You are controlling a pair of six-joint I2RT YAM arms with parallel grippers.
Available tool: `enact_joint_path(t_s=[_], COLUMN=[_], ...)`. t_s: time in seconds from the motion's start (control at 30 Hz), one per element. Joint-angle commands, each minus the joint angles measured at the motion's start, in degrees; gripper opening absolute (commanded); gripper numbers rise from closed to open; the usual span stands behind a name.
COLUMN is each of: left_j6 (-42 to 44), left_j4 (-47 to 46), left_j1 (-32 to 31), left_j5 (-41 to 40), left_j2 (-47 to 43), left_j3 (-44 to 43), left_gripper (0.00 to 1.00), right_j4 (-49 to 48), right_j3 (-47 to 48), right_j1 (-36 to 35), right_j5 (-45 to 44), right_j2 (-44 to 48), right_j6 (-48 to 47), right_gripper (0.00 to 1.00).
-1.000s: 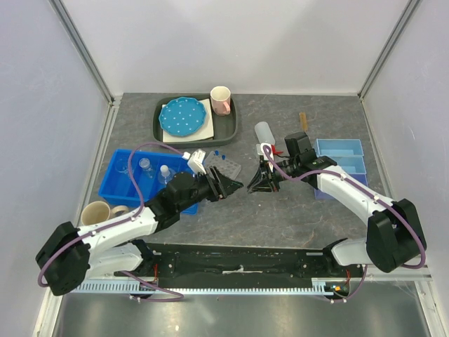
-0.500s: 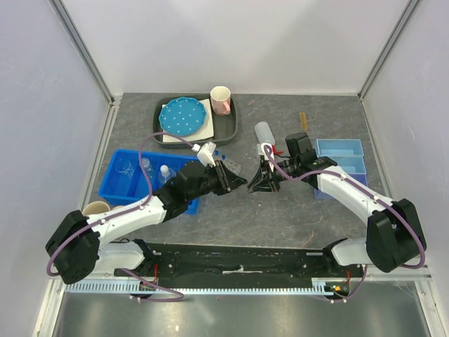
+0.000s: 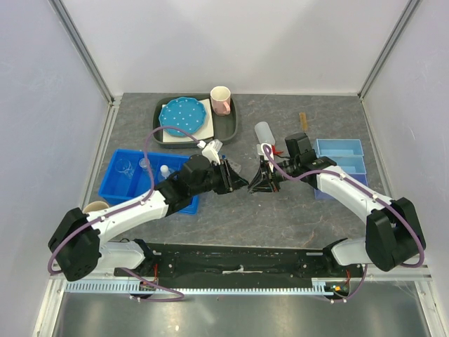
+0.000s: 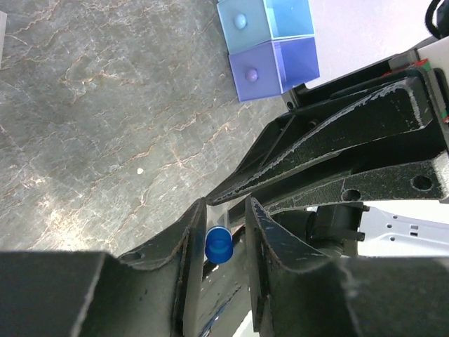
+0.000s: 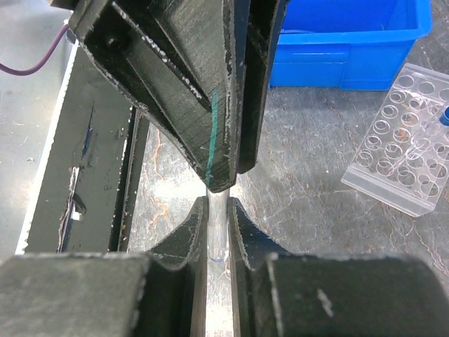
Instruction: Organize the chemistry lab equipment
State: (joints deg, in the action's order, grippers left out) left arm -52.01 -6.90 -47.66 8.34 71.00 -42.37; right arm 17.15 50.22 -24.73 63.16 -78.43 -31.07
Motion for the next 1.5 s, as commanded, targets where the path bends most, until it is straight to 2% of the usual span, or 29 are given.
enact_joint_path(t_s=[0.0,0.6,0.8,0.87,0.93,0.97,1.0,1.03,1.13,1.23,1.47], left_j6=[3.23,4.37,4.9,5.25,6.04,6.48,7.96,9.02,14.9,20.71,31.95], left_j4=[0.92,2.41,2.33,2.41,3.03,3.46,5.64,6.54,14.42,19.97,25.96], left_j1=[-0.15,-0.15,-0.15,-0.15,-0.15,-0.15,-0.15,-0.15,0.46,2.48,5.47], left_j5=[2.47,1.42,1.94,2.03,1.6,1.16,-0.59,-1.65,-6.57,-10.88,-17.65], left_j2=[0.72,1.6,1.68,1.68,1.51,1.51,1.25,1.33,2.03,3.78,12.56], left_j3=[-2.45,-3.68,-3.6,-3.6,-3.6,-3.86,-4.56,-5.17,-8.25,-11.59,-21.34], left_gripper=[0.36,0.35,0.22,0.12,0.03,0.02,0.02,0.02,0.02,0.02,0.02], right_j4=[-2.03,-1.94,-2.03,-2.03,-2.03,-1.86,-1.68,-1.59,-1.15,-1.15,-2.47], right_j3=[0.06,-0.12,-0.21,-0.21,-0.21,-0.38,-0.38,-0.47,-0.56,-1.17,-2.14], right_j1=[0.47,0.74,0.74,0.74,0.82,1.0,1.0,1.44,3.36,5.56,7.33], right_j5=[1.71,1.36,1.44,1.27,0.92,0.66,-0.48,-1.27,-3.65,-6.62,-10.07], right_j2=[-0.23,-1.2,-1.37,-1.28,-0.93,-0.67,0.03,0.38,2.23,4.42,6.54], right_j6=[-0.48,-0.66,-0.66,-0.75,-0.92,-1.1,-1.36,-1.45,-2.68,-4.25,-4.44], right_gripper=[0.16,0.16,0.17,0.18,0.24,0.4,0.49,0.64,0.81,0.87,0.88])
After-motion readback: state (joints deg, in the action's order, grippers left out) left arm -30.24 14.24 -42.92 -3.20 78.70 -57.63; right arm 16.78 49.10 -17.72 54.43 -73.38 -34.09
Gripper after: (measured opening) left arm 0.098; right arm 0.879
